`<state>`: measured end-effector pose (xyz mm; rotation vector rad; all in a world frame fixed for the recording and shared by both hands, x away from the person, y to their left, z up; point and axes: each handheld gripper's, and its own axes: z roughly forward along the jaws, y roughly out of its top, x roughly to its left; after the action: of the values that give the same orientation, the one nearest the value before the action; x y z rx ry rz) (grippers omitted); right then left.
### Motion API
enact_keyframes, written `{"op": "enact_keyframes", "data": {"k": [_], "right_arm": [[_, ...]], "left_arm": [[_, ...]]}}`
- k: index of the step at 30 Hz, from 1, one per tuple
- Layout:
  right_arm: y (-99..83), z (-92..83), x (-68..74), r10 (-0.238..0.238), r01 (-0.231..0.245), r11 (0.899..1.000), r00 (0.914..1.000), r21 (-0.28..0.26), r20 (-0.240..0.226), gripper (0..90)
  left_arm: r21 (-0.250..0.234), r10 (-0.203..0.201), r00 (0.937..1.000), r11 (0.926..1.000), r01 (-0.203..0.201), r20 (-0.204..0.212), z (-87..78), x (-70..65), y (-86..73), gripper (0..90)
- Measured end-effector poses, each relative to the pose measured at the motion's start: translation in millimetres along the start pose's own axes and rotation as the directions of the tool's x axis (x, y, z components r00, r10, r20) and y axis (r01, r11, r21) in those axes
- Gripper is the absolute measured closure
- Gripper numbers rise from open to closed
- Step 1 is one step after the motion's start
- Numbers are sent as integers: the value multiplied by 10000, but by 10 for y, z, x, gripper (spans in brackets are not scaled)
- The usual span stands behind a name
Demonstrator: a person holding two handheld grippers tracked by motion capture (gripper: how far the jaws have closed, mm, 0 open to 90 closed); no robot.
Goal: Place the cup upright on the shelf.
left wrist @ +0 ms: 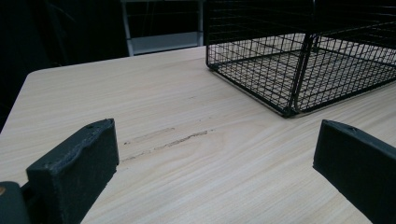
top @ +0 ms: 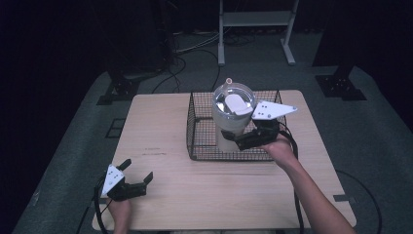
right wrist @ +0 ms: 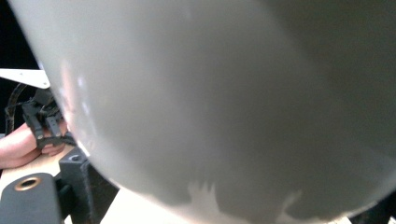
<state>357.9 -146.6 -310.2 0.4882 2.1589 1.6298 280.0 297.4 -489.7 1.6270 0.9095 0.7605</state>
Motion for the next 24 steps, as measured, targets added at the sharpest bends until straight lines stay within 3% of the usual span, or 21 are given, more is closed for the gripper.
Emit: {"op": "enact_keyframes", "data": {"k": [14, 24], "right_arm": [[70, 398, -321, 279, -283, 9992, 9995, 299, 127, 89], [51, 708, -527, 186, -210, 9974, 9992, 686, 361, 89]], "left_arm": [[-11, 5, 10000, 10000, -5, 6, -4, 5, 0, 0], [-75, -61, 10000, 10000, 62, 40, -8, 4, -2, 0]]}}
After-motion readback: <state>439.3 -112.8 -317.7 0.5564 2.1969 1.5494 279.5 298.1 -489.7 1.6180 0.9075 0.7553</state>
